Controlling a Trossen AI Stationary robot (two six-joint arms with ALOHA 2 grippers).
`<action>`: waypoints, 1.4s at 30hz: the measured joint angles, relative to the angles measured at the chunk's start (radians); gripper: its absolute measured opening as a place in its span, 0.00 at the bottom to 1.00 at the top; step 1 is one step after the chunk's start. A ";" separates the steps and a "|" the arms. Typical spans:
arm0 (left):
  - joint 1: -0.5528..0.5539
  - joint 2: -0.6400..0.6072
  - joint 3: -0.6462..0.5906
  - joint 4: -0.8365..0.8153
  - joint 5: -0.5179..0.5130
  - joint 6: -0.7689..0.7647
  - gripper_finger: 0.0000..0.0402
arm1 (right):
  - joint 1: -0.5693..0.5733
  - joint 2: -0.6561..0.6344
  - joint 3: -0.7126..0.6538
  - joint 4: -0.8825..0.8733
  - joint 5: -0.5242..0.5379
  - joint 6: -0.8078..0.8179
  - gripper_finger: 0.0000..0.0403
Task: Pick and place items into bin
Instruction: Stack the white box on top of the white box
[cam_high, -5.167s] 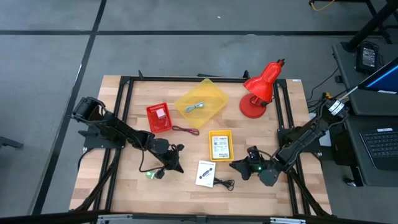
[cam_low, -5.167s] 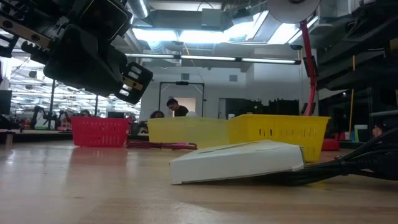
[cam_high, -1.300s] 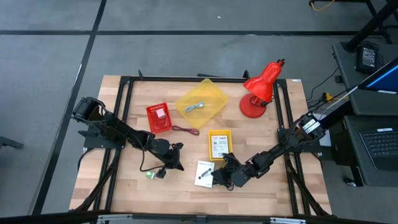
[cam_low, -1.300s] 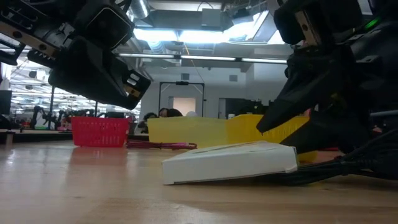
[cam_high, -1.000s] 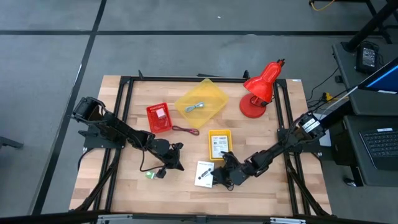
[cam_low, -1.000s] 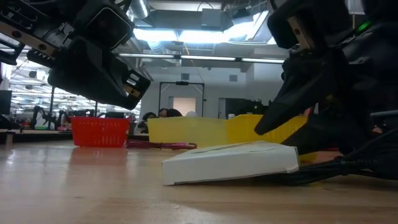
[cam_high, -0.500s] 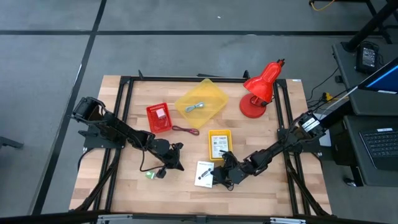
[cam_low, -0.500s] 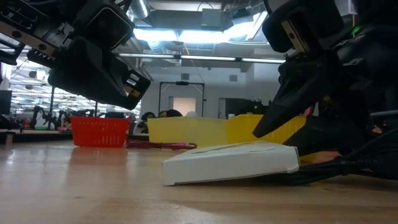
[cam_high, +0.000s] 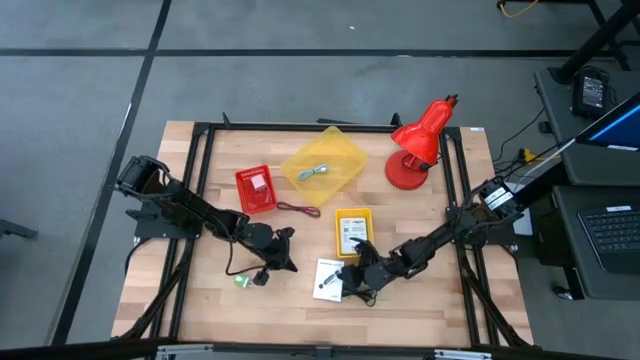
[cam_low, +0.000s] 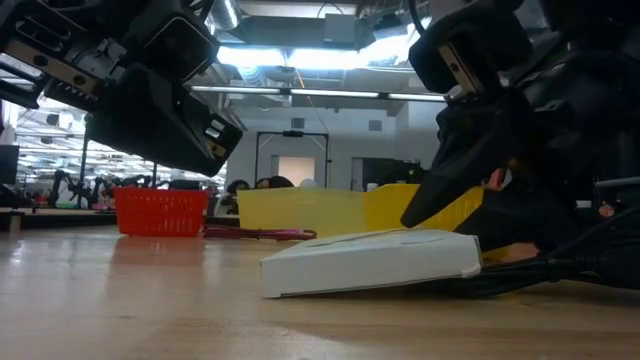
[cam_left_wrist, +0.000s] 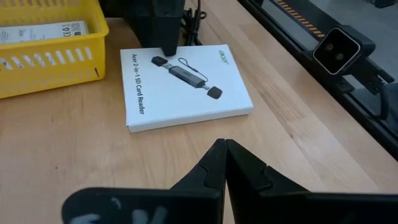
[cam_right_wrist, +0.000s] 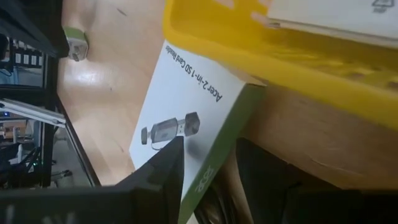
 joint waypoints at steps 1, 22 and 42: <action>0.000 0.000 0.000 0.000 0.000 0.000 0.01 | -0.003 0.000 0.000 -0.001 -0.003 0.000 0.33; 0.000 0.000 0.000 -0.006 -0.001 0.000 0.01 | -0.021 0.029 0.002 0.046 -0.020 -0.053 0.33; 0.000 0.000 0.000 -0.006 -0.002 0.002 0.01 | -0.018 0.029 0.002 0.050 -0.027 -0.098 0.00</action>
